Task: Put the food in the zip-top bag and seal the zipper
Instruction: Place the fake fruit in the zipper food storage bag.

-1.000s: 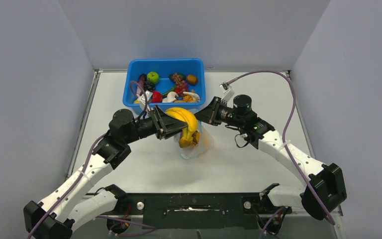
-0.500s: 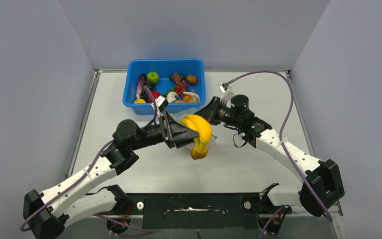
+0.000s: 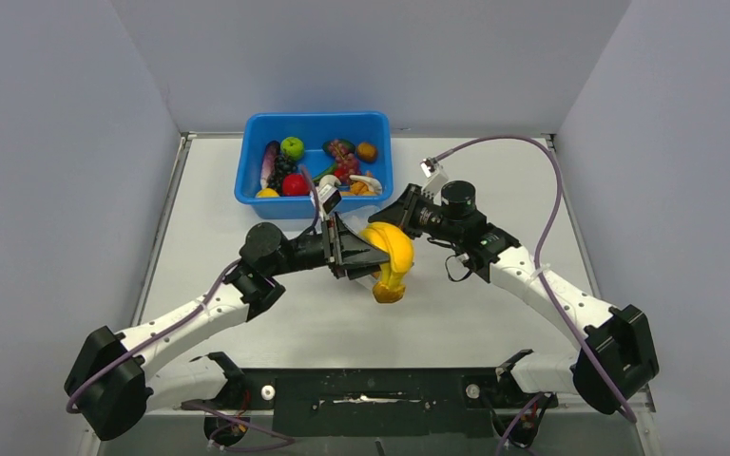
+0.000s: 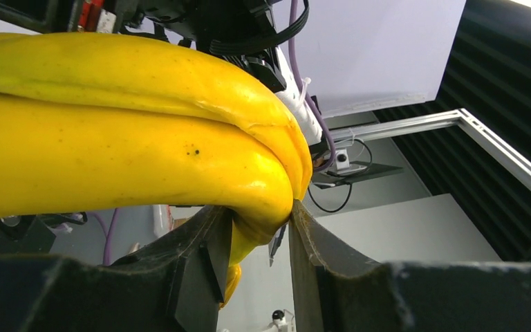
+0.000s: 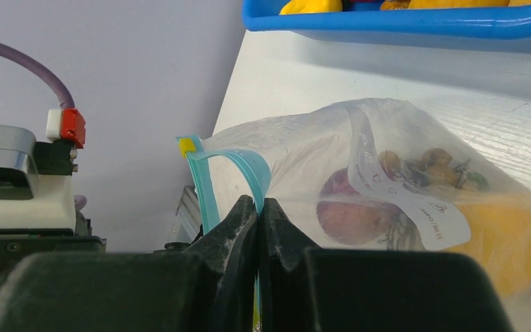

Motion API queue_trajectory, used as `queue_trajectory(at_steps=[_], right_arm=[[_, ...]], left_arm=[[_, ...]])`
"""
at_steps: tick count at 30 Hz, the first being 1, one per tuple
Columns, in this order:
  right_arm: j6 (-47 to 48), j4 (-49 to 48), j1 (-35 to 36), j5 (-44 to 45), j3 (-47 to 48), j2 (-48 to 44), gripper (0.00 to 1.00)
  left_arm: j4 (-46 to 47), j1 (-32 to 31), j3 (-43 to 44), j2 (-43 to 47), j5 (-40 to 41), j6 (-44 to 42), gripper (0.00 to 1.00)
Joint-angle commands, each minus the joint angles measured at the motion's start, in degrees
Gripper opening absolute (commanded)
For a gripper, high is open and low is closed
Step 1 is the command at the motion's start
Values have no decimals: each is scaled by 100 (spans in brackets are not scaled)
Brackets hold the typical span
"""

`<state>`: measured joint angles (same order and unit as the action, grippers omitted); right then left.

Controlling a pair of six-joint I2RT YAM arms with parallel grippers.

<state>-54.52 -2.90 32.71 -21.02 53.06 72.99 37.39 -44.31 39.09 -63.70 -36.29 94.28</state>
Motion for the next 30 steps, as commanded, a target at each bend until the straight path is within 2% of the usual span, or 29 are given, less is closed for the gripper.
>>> queue_trajectory(at_steps=[1,7,14,19,21,25,28,30], right_arm=[[-21,-159,47,93,138,-301,0],[-21,-102,51,170,132,-416,0],[-43,-154,100,102,221,-390,0],[-23,-107,125,98,262,-391,0],[-7,-79,122,105,266,-406,0],[3,-62,120,124,225,-410,0],[24,-51,117,163,235,-355,0],[49,-19,122,179,269,-311,0]], left_arm=[[886,360,197,-35,-613,-98,1],[852,1037,-544,55,-785,21,2],[758,1132,-541,-300,-964,-181,2],[-623,1339,-379,-343,-979,-1125,3],[-1217,1472,-357,-255,-763,-1528,10],[-2385,1633,-33,-125,-467,-2126,41],[-2775,1654,329,-18,-399,-2369,51],[-3408,1663,746,65,-180,-2777,55]])
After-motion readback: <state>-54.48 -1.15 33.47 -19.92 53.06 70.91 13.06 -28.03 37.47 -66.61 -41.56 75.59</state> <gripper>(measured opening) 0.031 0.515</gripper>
